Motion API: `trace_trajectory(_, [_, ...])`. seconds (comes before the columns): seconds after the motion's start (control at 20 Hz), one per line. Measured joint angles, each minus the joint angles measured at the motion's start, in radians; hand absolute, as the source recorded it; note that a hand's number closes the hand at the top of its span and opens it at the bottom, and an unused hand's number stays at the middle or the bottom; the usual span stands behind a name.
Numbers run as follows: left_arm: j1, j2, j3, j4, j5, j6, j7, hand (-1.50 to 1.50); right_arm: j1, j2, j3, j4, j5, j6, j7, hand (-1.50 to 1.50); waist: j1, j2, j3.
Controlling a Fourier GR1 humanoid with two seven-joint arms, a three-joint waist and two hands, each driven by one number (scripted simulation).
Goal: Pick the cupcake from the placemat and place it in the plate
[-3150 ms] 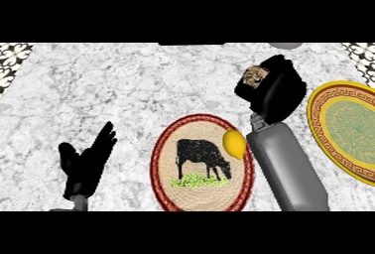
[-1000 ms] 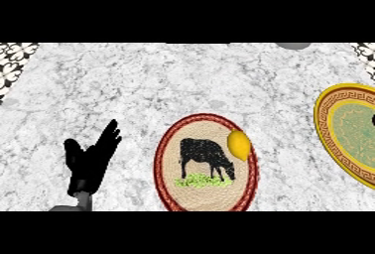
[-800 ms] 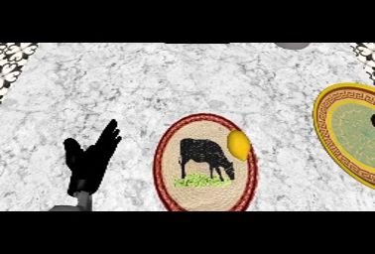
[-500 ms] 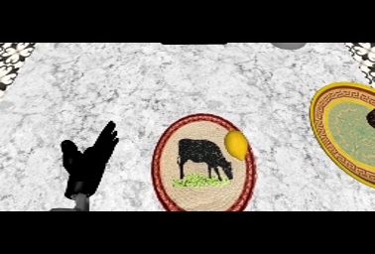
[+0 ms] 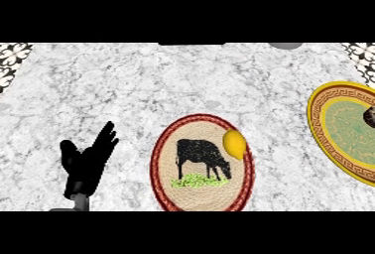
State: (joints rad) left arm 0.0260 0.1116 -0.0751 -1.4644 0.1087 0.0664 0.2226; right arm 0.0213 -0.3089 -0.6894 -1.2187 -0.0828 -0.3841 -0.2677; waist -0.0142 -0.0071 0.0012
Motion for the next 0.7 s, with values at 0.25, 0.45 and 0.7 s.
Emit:
trace_trajectory(0.25, [-0.009,0.005,0.011,0.006,0.001,-0.014,-0.001,0.00,0.185,0.084,0.036,-0.187,0.014,0.042,0.019,-1.50,0.003,0.001,0.000])
trace_trajectory(0.45, [0.005,-0.005,0.011,0.002,0.000,-0.023,-0.024,0.00,0.278,0.140,0.065,-0.282,0.052,0.043,0.035,-1.50,0.007,0.002,0.000])
trace_trajectory(0.7, [0.005,-0.010,0.010,-0.015,-0.010,-0.021,0.010,0.00,0.385,0.227,0.097,-0.406,0.092,0.047,0.046,-1.50,0.008,0.003,0.000])
